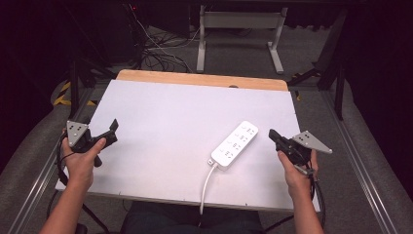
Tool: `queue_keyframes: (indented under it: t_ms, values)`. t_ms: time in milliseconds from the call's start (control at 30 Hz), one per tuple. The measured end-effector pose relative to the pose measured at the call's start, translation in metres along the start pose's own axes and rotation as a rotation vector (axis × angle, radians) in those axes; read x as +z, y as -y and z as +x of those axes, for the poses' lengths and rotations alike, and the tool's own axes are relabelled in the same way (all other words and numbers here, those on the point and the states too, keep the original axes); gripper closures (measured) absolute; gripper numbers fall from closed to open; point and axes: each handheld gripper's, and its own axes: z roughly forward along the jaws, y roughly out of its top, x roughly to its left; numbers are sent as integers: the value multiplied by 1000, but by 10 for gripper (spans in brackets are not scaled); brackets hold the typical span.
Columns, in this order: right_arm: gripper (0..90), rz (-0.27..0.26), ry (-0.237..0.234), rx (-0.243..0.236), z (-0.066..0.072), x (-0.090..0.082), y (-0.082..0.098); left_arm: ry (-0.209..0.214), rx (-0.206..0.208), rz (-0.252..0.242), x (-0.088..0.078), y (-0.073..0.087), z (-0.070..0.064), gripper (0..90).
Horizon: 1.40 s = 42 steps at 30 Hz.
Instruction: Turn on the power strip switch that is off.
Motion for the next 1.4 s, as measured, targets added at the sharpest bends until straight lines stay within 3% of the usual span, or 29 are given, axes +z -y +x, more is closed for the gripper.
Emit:
queue_keyframes:
  t_ms: [33,133,200,567,1133,1400]
  values:
    - [900,28,-4,19,-1,2,-5,2,2,1,0,0,0,52]
    - [900,47,-29,37,0,4,-9,3,4,0,0,0,0,52]
    - [900,71,-52,37,1,9,-13,3,6,1,-1,1,1,52]
    - [900,143,-81,5,10,36,-24,-2,8,5,-2,1,1,52]
    - [900,246,-122,-36,27,76,-22,-3,16,11,-2,2,1,52]
    - [900,327,-130,-59,36,98,-14,-5,14,7,-2,2,3,53]
